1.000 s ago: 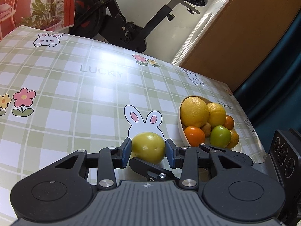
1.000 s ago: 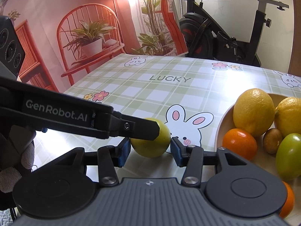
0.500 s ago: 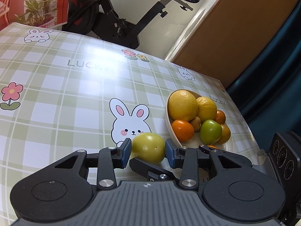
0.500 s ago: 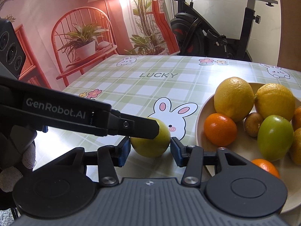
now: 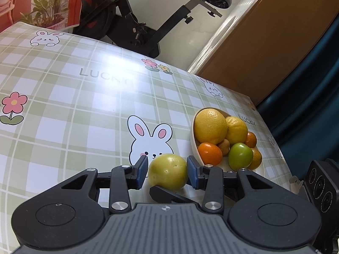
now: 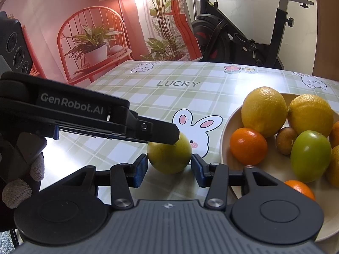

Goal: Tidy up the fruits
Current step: 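Carry the pale yellow fruit with the left tool over the plate, then lower the pale yellow fruit onto the plate and open the left tool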

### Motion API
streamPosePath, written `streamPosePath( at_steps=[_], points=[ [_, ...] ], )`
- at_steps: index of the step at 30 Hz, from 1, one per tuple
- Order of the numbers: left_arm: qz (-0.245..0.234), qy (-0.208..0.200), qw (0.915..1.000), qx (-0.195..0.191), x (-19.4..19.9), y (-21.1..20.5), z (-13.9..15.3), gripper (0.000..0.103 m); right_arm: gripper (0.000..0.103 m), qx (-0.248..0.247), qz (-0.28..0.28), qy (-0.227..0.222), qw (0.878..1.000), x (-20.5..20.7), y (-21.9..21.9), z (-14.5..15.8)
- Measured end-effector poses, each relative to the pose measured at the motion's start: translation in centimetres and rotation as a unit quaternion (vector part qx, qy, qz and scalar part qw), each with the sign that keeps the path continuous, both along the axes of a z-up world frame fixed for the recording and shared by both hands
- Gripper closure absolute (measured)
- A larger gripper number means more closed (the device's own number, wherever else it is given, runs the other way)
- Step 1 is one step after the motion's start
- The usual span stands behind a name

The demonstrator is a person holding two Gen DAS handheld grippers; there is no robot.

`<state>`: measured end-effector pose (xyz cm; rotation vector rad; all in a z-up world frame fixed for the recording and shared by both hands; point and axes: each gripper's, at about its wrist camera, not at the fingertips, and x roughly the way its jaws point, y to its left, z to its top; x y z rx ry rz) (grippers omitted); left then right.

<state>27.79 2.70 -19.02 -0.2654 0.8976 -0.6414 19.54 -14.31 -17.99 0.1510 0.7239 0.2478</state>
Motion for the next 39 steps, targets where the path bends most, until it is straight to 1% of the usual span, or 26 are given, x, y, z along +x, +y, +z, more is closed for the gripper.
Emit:
streamPosePath(
  at_steps=[6, 19, 25, 27, 30, 35, 39],
  points=[
    [-0.008, -0.001, 0.9999, 0.007, 0.0, -0.3, -0.1, 0.061, 0.055, 0.001, 0.0, 0.0, 1.0, 0.0, 0.0, 0.0],
    [-0.012, -0.005, 0.9999, 0.008, 0.1, -0.3, -0.2, 0.061, 0.055, -0.004, 0.003, -0.004, 1.0, 0.1, 0.1, 0.0],
    [-0.019, -0.011, 0.9996, 0.02, -0.2, -0.7, 0.1, 0.061, 0.054, -0.012, 0.004, -0.006, 1.0, 0.2, 0.3, -0.1],
    [-0.024, -0.023, 0.999, 0.03, -0.6, -1.0, 0.5, 0.061, 0.055, -0.01, 0.004, -0.005, 1.0, 0.2, 0.3, 0.0],
    [-0.027, -0.037, 0.9983, 0.036, -1.1, -1.5, 1.4, 0.061, 0.055, -0.005, 0.0, -0.011, 1.0, -0.1, 0.1, 0.3],
    [-0.042, -0.059, 0.9966, 0.038, -2.0, -2.8, 3.5, 0.061, 0.055, 0.003, -0.015, -0.034, 0.999, -1.3, -0.8, 1.6],
    [-0.064, -0.075, 0.9944, 0.039, -2.8, -4.7, 5.0, 0.061, 0.055, 0.01, -0.034, -0.054, 0.998, -2.7, -2.2, 2.8]
  ],
)
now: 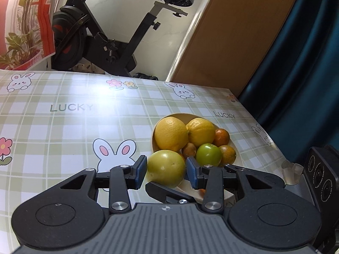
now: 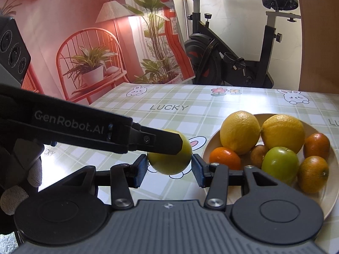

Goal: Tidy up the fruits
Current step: 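Lower the pale yellow fruit onto the plate and open the left tool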

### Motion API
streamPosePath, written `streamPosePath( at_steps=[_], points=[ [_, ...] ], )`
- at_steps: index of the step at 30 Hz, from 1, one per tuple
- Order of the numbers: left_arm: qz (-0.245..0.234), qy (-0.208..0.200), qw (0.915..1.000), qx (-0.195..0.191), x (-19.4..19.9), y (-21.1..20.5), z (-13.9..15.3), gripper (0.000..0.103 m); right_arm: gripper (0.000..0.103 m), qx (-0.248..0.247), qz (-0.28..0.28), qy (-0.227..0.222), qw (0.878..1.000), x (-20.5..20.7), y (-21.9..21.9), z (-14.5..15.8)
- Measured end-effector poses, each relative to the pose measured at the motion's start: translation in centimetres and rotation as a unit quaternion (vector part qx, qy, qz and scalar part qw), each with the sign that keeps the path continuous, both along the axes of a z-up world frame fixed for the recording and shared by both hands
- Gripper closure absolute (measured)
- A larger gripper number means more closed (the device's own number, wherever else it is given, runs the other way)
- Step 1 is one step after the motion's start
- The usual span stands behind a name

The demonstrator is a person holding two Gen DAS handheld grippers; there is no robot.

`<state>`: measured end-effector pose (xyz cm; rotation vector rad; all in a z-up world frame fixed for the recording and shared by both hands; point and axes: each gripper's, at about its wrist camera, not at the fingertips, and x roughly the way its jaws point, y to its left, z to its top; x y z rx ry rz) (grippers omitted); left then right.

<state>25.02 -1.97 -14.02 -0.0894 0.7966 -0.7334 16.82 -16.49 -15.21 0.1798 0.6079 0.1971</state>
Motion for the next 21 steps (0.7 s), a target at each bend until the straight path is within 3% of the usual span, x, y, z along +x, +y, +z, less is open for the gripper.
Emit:
streamPosePath(
  at_steps=[12, 21],
  points=[
    [-0.074, -0.007, 0.9971, 0.013, -2.2, -7.9, 0.4, 0.061, 0.055, 0.002, -0.076, -0.008, 0.997, -4.5, -6.1, 1.2],
    [-0.098, 0.005, 0.9948, 0.027, -2.8, -11.6, -0.6, 0.061, 0.055, 0.004, -0.115, 0.003, 0.993, -6.1, -9.4, 0.8]
  ],
)
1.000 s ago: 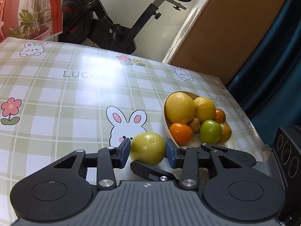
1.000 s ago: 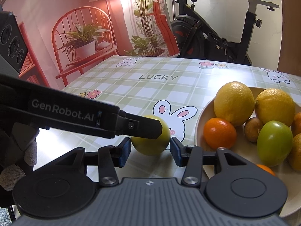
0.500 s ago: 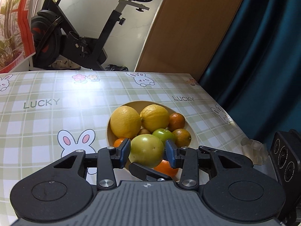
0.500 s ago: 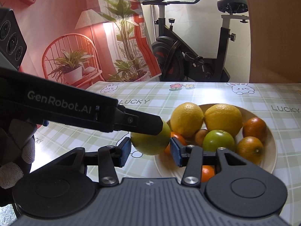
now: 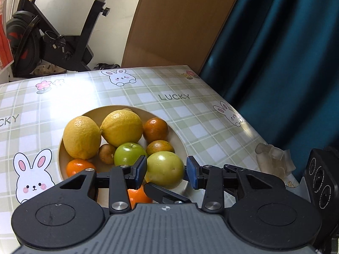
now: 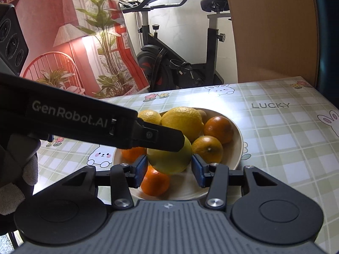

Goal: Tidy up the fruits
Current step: 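Lower the pale yellow fruit onto the plate and open the left tool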

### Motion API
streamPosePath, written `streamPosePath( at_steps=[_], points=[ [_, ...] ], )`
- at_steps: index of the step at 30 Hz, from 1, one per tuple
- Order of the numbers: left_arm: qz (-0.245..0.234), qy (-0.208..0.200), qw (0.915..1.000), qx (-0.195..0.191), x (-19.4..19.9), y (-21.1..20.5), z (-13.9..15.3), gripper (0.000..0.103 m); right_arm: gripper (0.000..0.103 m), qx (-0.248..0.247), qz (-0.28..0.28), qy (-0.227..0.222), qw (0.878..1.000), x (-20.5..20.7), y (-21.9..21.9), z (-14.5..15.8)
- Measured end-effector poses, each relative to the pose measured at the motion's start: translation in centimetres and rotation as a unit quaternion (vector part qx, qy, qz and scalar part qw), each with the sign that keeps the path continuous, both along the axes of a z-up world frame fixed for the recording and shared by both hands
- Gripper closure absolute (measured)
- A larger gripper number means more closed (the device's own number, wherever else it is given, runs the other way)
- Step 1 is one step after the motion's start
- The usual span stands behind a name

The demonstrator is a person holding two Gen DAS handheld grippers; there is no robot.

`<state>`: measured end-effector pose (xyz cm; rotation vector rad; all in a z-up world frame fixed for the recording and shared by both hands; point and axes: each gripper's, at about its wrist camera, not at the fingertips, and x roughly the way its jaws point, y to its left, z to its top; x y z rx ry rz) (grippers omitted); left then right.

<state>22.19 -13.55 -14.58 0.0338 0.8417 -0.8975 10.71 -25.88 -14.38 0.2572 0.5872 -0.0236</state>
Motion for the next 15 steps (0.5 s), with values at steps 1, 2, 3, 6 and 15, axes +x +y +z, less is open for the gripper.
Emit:
streamPosePath(
  at_steps=[1, 2, 3, 6, 15],
  points=[
    [-0.001, 0.001, 1.0, 0.003, 0.1, -0.3, -0.2, 0.061, 0.055, 0.0, -0.002, 0.003, 1.0, -0.1, -0.2, -0.1],
    [-0.002, 0.001, 1.0, 0.005, 0.0, -0.5, -0.3, 0.061, 0.055, 0.0, -0.003, 0.005, 1.0, -0.2, -0.4, -0.2],
    [-0.004, 0.001, 1.0, 0.008, 0.0, -0.6, -0.5, 0.061, 0.055, 0.001, -0.004, 0.006, 1.0, -0.2, -0.5, -0.3],
    [-0.006, 0.001, 0.9999, 0.016, 0.1, -1.1, -0.9, 0.061, 0.055, 0.008, -0.01, 0.013, 1.0, -0.4, -0.7, -0.7],
    [-0.001, 0.008, 0.9996, 0.027, 0.9, -1.4, -1.8, 0.06, 0.055, 0.015, -0.012, 0.023, 1.0, 0.3, -1.1, -1.2]
  ],
)
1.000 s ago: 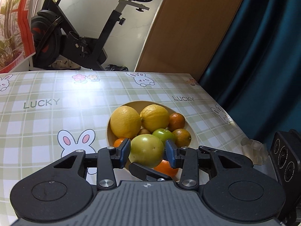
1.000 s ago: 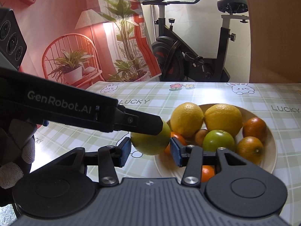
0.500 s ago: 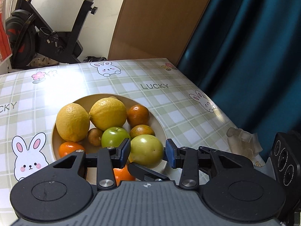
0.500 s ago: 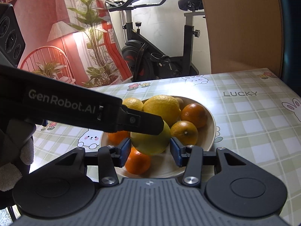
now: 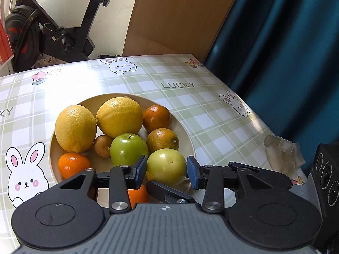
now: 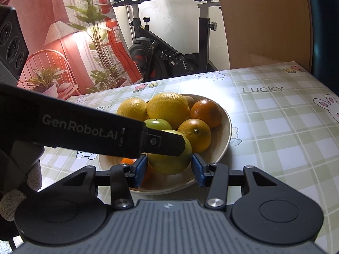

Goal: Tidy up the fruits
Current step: 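Lower the pale yellow fruit onto the plate and open the left tool, then withdraw the left tool from the plate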

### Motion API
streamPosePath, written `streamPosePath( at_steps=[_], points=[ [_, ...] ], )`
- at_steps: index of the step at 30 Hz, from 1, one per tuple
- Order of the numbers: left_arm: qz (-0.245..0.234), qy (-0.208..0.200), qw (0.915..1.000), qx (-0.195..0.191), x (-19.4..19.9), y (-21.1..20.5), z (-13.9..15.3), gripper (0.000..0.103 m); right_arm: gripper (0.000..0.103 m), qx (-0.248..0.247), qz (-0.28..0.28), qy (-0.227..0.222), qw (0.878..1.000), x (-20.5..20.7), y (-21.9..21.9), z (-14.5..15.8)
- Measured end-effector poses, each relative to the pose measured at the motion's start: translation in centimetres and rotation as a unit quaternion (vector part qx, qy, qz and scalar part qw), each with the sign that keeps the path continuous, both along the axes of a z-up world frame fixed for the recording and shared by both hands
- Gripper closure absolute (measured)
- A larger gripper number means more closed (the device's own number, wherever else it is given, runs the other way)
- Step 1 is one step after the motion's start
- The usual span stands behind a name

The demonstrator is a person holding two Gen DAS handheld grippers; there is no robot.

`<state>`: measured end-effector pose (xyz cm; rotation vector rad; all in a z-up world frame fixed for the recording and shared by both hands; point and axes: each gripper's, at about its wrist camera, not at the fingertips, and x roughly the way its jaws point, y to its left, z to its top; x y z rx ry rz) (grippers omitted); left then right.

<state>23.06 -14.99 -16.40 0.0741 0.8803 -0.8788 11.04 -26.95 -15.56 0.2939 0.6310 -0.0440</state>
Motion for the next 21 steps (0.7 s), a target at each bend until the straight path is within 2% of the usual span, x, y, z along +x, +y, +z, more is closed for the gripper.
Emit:
streamPosePath(
  at_steps=[21],
  points=[
    [0.002, 0.012, 0.9998, 0.017, -0.3, -0.1, -1.2, 0.057, 0.053, -0.011, -0.003, 0.007, 1.0, 0.4, 0.4, -0.2]
  ],
)
